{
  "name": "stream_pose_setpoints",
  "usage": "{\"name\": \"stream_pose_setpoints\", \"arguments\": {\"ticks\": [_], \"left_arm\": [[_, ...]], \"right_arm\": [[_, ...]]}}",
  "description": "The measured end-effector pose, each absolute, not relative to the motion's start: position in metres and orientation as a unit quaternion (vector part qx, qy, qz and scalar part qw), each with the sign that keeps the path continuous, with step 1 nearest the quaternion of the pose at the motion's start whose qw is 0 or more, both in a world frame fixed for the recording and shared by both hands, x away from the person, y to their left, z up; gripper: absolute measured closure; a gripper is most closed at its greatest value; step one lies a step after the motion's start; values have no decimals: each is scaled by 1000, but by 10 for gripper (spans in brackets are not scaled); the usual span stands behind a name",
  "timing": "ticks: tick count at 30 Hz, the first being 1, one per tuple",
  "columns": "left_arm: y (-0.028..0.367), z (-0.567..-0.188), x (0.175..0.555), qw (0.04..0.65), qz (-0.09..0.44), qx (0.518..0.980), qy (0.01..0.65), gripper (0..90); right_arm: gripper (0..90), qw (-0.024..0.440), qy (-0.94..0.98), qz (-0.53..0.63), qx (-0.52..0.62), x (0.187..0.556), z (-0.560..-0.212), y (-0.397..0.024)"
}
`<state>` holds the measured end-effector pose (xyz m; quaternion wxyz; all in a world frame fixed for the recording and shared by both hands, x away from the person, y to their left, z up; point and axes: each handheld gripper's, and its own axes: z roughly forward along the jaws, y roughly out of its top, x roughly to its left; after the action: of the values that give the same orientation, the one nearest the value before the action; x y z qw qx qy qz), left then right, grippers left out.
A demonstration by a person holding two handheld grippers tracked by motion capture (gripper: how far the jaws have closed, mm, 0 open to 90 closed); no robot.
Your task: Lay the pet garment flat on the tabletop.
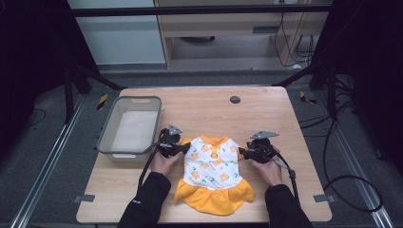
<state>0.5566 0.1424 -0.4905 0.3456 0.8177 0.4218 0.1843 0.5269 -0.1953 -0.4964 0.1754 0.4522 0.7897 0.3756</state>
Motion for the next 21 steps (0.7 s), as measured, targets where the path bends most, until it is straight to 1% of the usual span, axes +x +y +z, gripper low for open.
{"name": "stream_pose_setpoints", "arguments": {"ticks": [4,5,7,10,13,15,16,21], "left_arm": [[142,-493,557,336,169,823,426,515],[142,-494,556,333,164,826,425,551],[141,-495,554,335,169,825,421,566],[142,-496,553,340,170,825,418,605],[144,-496,552,344,168,823,419,705],[145,-497,552,354,155,818,427,790],[145,-497,552,355,152,816,429,845],[145,-494,549,355,156,816,429,877]], "right_arm": [[577,173,796,367,449,527,-500,-191],[591,173,797,364,449,527,-501,-191],[621,176,801,359,446,526,-502,-191],[702,175,805,357,441,525,-501,-189],[807,167,806,361,438,524,-501,-187],[848,160,804,363,443,523,-501,-186],[859,159,804,363,443,523,-500,-185],[866,169,802,369,437,522,-494,-185]]}}
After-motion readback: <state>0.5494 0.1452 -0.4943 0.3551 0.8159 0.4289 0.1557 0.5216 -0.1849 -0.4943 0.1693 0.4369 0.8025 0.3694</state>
